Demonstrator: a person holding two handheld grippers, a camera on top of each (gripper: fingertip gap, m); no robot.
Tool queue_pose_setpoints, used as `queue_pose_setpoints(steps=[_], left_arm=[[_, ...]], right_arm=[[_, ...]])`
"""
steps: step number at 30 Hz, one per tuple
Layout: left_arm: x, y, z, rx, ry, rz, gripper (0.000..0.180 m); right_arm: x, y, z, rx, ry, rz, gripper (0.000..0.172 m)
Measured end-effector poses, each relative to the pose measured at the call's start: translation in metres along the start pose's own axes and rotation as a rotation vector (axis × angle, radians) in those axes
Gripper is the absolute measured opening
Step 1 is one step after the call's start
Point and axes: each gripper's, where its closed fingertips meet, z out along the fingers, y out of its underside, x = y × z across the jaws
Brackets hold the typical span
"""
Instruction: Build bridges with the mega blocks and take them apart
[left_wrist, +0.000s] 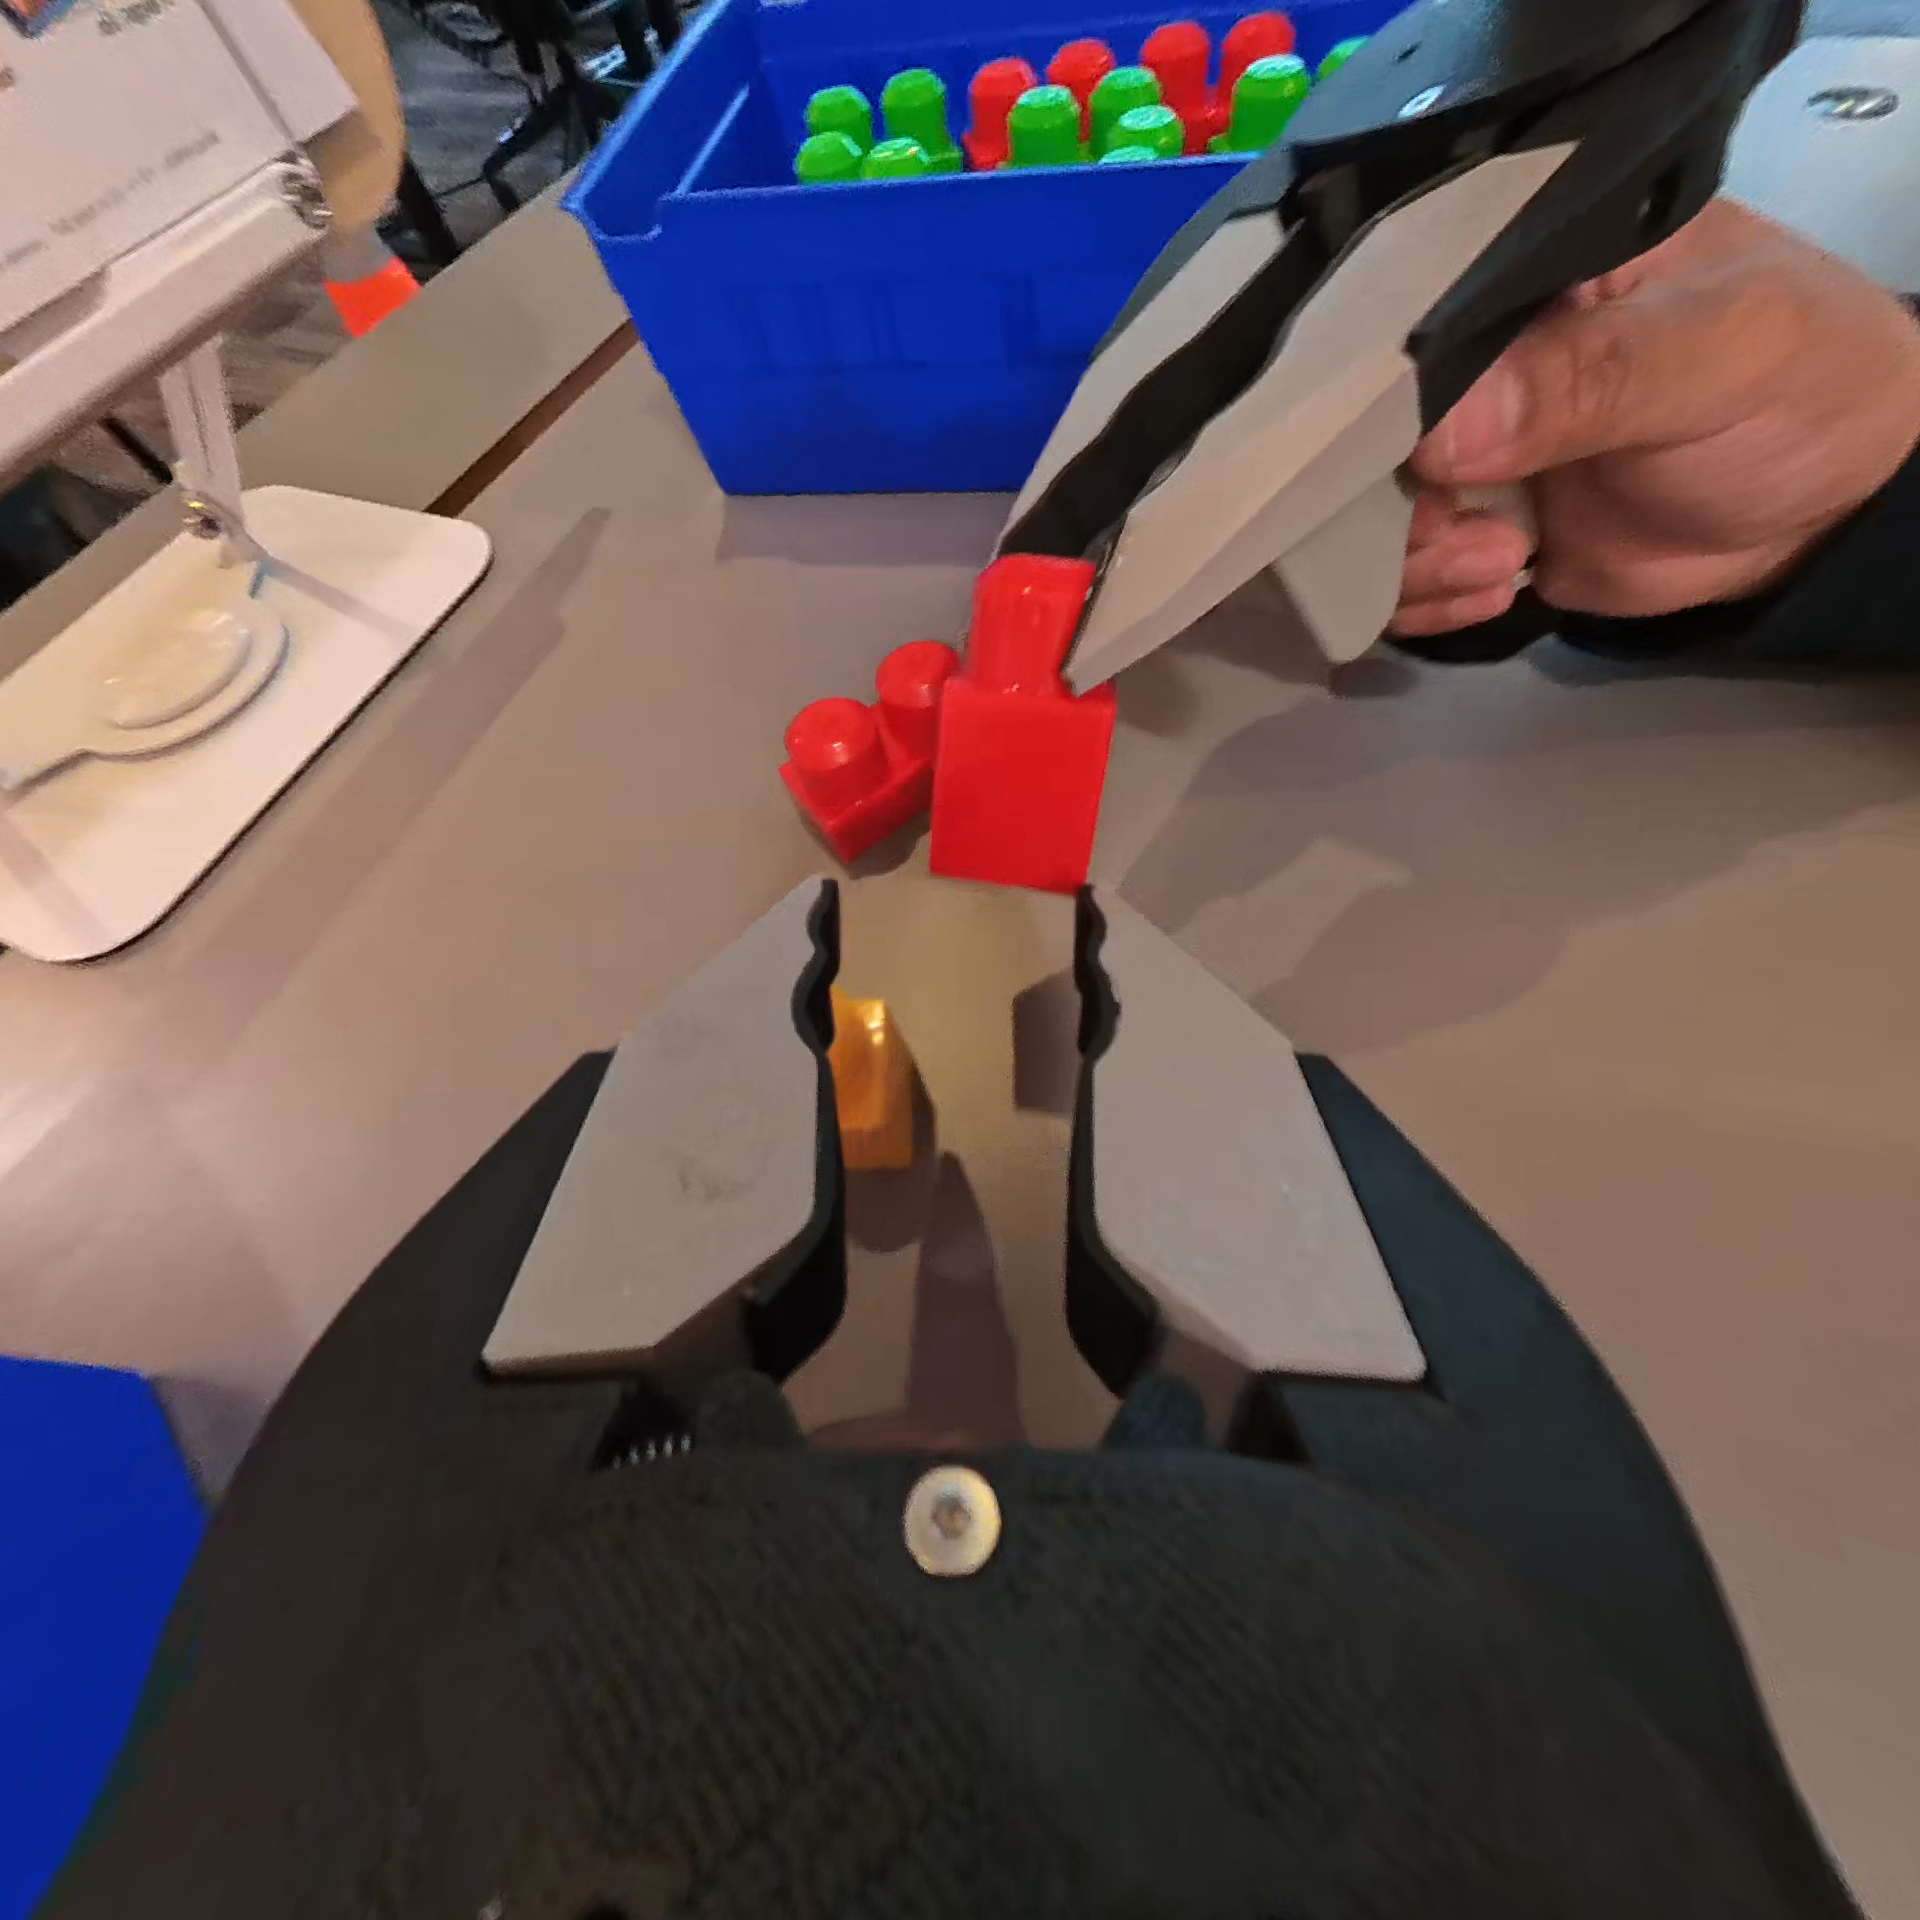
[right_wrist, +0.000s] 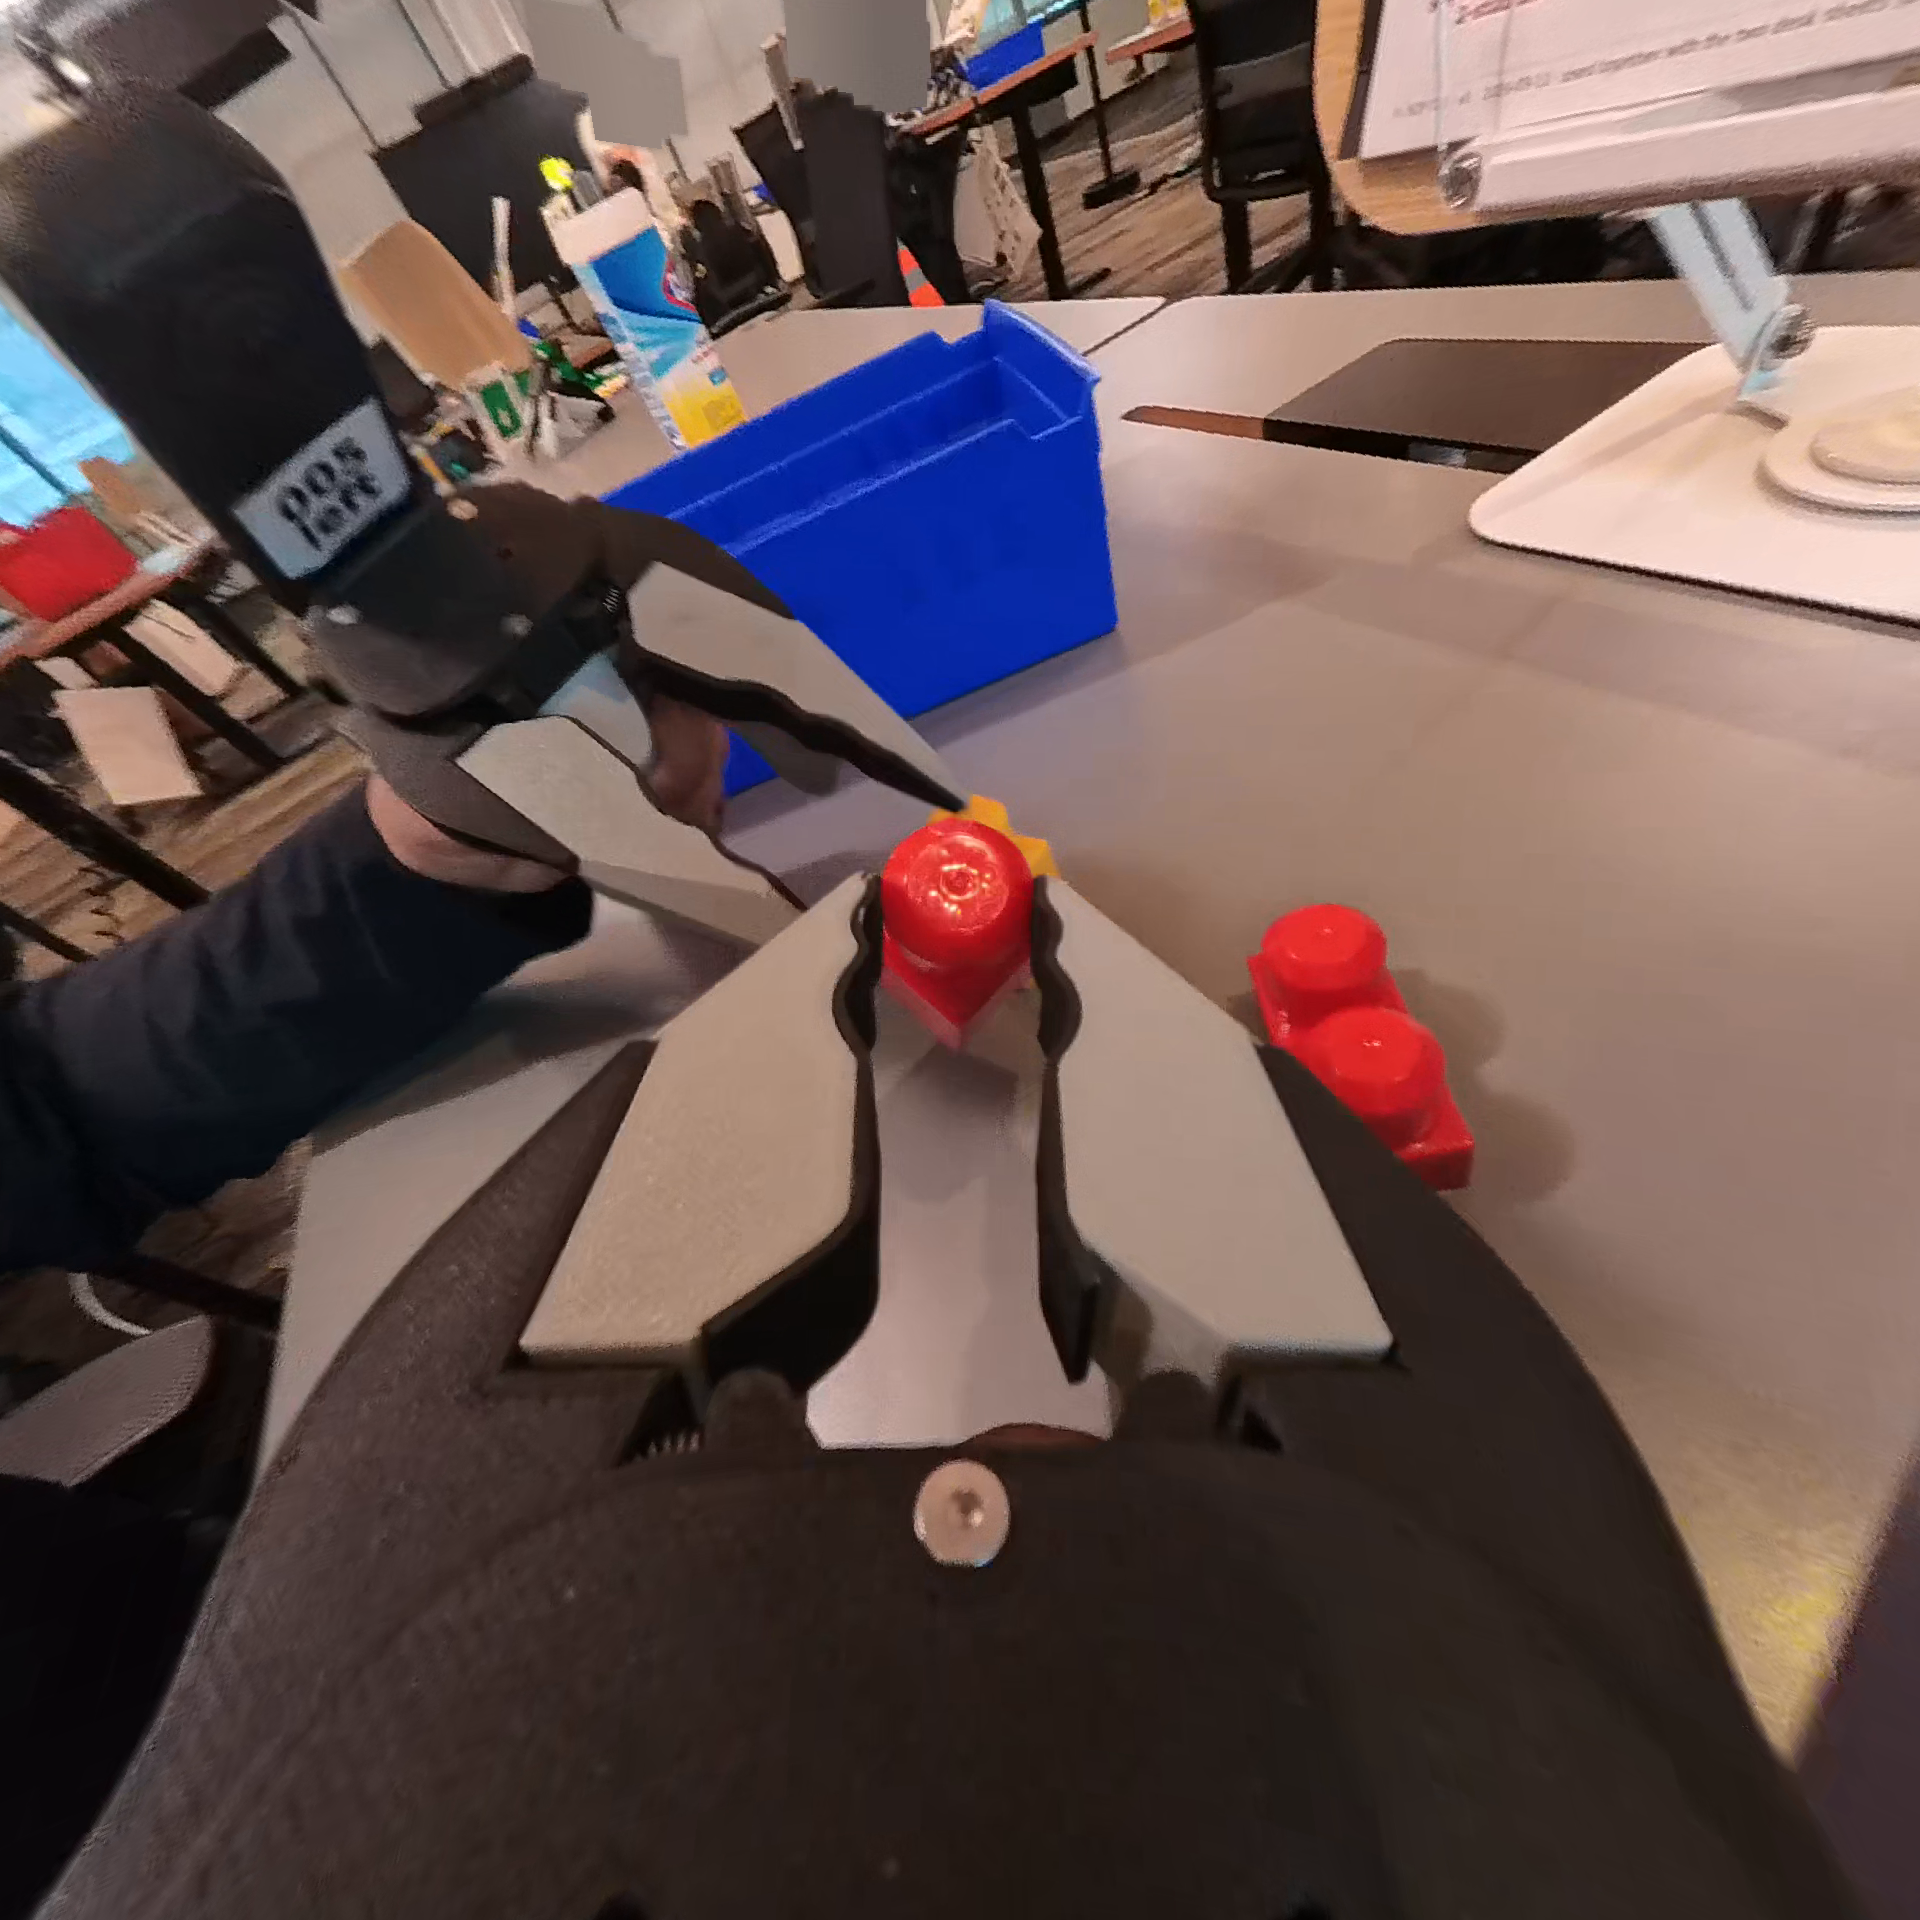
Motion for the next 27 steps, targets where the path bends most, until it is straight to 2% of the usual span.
queue_pose_setpoints(steps=[3, 6, 14, 19, 24, 26, 27], left_arm=[[-0.012, -0.001, -0.013, 0.01, -0.04, -0.017, 0.043], [-0.024, 0.004, -0.02, 0.007, -0.067, -0.054, 0.043], [-0.032, 0.061, 0.004, -0.24, -0.07, -0.123, 0.051], [-0.027, 0.075, 0.02, -0.283, -0.047, -0.12, 0.052], [-0.025, 0.074, 0.027, -0.247, -0.017, -0.164, 0.05], [-0.027, 0.074, 0.027, -0.242, -0.018, -0.157, 0.046], [-0.026, 0.074, 0.027, -0.24, -0.013, -0.155, 0.036]], right_arm=[[0.012, 0.006, -0.004, -0.074, 0.099, -0.1, 0.024], [0.011, 0.018, -0.001, -0.159, 0.115, -0.161, 0.025], [0.019, 0.033, -0.009, -0.323, 0.202, -0.309, 0.024], [0.025, 0.041, -0.011, -0.388, 0.237, -0.339, 0.024], [0.021, 0.053, -0.004, -0.417, 0.189, -0.302, 0.031], [0.02, 0.051, -0.004, -0.403, 0.173, -0.29, 0.036], [0.021, 0.047, -0.005, -0.386, 0.169, -0.282, 0.038]])
